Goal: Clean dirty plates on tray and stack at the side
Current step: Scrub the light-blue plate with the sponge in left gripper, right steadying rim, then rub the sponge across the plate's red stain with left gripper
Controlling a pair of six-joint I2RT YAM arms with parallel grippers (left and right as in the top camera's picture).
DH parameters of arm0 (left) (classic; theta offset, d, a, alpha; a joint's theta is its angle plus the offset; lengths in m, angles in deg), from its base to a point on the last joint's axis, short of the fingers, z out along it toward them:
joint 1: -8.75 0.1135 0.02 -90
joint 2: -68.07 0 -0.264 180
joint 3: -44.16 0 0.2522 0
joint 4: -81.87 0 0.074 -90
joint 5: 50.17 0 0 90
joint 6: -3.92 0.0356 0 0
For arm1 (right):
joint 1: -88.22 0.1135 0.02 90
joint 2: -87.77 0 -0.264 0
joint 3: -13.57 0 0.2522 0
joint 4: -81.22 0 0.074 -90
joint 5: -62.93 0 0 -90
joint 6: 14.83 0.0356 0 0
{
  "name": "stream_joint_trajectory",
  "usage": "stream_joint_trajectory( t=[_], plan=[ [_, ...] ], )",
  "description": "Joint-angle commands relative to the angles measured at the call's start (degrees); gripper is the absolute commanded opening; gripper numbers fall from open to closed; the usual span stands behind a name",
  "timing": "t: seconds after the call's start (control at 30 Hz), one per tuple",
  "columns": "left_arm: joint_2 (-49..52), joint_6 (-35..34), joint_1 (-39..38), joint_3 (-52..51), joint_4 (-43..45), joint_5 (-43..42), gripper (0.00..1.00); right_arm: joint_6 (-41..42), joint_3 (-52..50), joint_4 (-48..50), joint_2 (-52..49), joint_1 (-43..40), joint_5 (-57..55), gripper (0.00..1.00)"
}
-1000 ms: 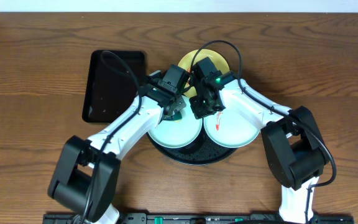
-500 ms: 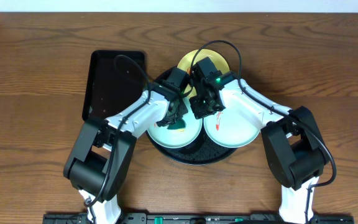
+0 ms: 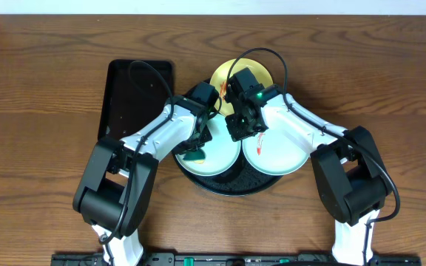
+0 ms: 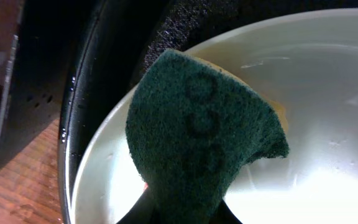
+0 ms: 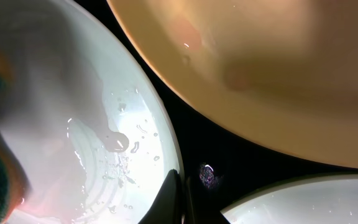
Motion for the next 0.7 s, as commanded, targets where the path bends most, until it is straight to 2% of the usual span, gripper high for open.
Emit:
stream_joint_trajectory(
  t=[0.0,0.23,0.43,0.5,0.67],
  plan=[
    [2.1,0.6,1.5,-1.1,-2.6,7.1,0.08,0.1,0.2,-0.8,-0.5,0.0,-1.6,0.01],
    [-1.4,0.6,1.5,-1.0,-5.6,12.3,0.07,0.1,0.2,-0.8,-0.5,0.1,-1.6,0.01],
    [-4.8,-0.2,1.5,-1.0,-5.2,12.9,0.07,0.1,0.2,-0.8,-0.5,0.1,-1.6,0.01],
    [-5.4,-1.1,1.4,-1.0,-4.1,10.9,0.08,0.1,0.2,-0.8,-0.5,0.1,-1.6,0.01],
    [-5.4,-1.0,1.3,-1.1,2.3,-0.3,0.07,0.1,0.2,-0.8,-0.5,0.1,-1.6,0.01]
  ],
)
